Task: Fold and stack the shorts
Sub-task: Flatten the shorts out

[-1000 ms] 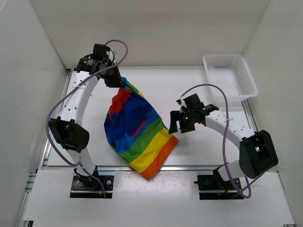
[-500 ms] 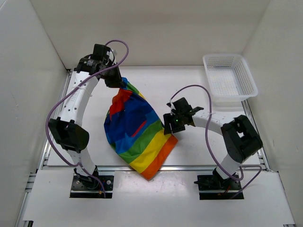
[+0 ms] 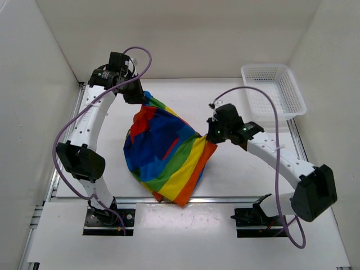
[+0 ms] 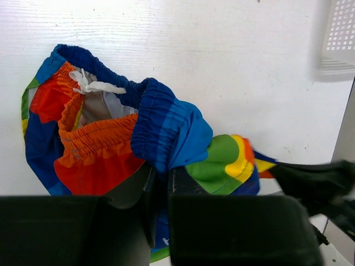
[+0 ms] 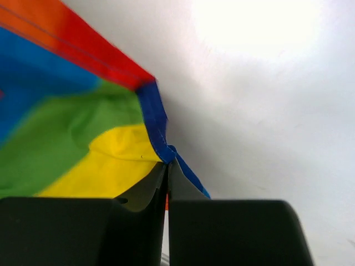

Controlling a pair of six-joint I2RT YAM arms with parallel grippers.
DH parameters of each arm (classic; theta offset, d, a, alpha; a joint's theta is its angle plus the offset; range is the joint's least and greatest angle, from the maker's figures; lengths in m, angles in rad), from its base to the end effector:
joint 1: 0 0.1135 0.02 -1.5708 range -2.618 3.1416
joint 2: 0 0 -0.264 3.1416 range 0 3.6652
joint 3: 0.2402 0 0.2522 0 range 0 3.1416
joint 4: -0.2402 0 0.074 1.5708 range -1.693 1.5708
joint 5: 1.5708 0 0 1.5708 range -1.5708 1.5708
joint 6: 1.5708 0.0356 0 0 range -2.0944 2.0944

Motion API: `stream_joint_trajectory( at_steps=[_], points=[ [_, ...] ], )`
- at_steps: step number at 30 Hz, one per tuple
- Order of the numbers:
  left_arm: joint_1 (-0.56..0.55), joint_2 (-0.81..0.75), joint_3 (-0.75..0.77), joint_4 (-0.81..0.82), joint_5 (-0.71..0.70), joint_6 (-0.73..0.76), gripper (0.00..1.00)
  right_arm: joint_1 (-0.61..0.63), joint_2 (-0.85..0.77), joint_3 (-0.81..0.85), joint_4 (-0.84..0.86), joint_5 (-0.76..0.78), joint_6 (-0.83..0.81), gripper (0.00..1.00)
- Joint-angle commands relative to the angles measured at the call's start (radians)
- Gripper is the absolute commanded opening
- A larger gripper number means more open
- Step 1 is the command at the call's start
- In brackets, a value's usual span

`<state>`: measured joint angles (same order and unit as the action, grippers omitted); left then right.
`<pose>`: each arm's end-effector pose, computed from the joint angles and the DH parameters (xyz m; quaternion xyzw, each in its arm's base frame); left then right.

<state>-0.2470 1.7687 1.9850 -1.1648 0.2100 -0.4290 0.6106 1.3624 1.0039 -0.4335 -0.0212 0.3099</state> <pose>0.3489 -0.0956 0.3951 -0.0541 0.9457 -0.1951 0.2542 0.2395 0.1685 0.2640 -0.1425 0.9140 0.1774 0.3358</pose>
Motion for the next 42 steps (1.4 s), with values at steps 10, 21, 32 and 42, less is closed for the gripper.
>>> stream_joint_trajectory(
  at_steps=[10, 21, 32, 42],
  points=[
    [0.002, -0.175, 0.231, -0.038, 0.0, -0.016, 0.1, -0.029, -0.182, 0.623, -0.346, 0.464, -0.109, 0.0],
    [0.002, -0.5, 0.245, -0.038, 0.043, -0.113, 0.1, -0.029, -0.413, 0.918, -0.459, 0.54, -0.146, 0.0],
    [0.002, -0.542, 0.371, -0.073, 0.137, -0.174, 0.1, -0.029, -0.353, 1.122, -0.436, 0.541, -0.175, 0.0],
    [0.04, -0.344, 0.248, 0.019, 0.132, -0.234, 0.1, -0.064, -0.001, 1.18, -0.236, 0.664, -0.389, 0.0]
  ],
)
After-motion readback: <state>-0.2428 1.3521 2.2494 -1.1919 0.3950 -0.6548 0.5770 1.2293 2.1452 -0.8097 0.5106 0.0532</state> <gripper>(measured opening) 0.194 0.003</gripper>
